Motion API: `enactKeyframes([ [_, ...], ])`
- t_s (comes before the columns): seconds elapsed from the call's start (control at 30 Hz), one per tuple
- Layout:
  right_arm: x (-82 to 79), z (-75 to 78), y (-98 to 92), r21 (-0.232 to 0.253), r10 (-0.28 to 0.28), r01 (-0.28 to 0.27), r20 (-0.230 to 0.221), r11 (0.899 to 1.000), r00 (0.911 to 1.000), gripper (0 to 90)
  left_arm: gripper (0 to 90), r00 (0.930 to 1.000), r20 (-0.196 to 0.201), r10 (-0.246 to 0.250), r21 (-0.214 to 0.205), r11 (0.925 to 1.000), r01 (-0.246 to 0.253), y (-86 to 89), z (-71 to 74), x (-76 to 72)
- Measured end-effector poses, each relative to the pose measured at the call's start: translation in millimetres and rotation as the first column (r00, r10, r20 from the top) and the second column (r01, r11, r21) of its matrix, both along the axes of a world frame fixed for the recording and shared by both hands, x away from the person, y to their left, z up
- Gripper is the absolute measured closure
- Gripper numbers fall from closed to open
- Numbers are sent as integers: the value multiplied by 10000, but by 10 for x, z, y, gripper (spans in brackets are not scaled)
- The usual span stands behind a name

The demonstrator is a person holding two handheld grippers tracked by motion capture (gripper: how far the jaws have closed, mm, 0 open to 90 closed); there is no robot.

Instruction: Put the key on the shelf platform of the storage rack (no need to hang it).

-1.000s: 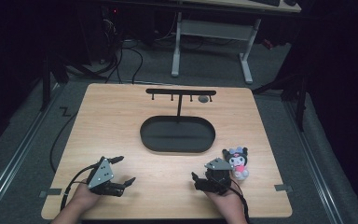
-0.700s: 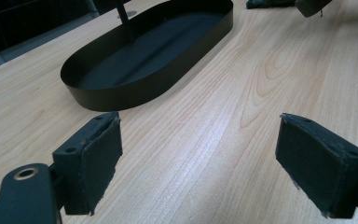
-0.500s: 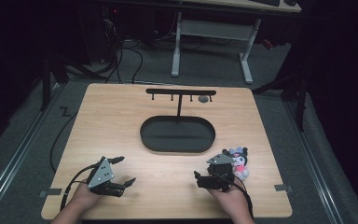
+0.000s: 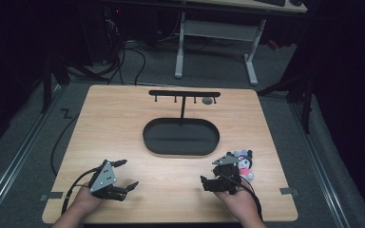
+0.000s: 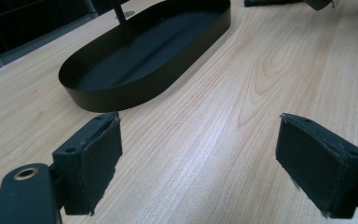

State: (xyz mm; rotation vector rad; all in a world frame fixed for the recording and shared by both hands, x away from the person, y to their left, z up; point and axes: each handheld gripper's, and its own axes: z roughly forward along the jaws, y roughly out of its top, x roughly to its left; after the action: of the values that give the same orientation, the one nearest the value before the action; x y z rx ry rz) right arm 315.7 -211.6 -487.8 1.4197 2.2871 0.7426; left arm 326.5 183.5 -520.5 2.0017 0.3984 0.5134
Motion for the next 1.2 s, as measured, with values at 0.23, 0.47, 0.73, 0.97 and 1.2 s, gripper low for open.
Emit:
enactKeyframes([
  [0.23, -5, 26, 22, -323, 197, -207, -287, 9993, 9994, 152, 154, 10000, -32, -1, -87, 10000, 1, 13, 3, 4],
  [0.47, 1, 61, 28, -421, 376, -402, -598, 9983, 9975, 152, 154, 10000, -76, 55, -174, 9998, -56, 22, 6, 12],
  [0.73, 3, 85, 55, -632, 607, -685, -1182, 9956, 9911, 153, 154, 10000, -58, 18, -113, 9999, -18, 17, 5, 10],
  [0.97, -14, 146, 58, -597, 674, -792, -1785, 9951, 9816, 155, 154, 10000, -31, -16, -108, 9999, 16, 20, 5, 5],
  [1.2, -15, 181, 44, -904, 915, -1144, -2261, 9893, 9698, 158, 154, 10000, -4, -6, -91, 10000, 6, 16, 4, 4],
])
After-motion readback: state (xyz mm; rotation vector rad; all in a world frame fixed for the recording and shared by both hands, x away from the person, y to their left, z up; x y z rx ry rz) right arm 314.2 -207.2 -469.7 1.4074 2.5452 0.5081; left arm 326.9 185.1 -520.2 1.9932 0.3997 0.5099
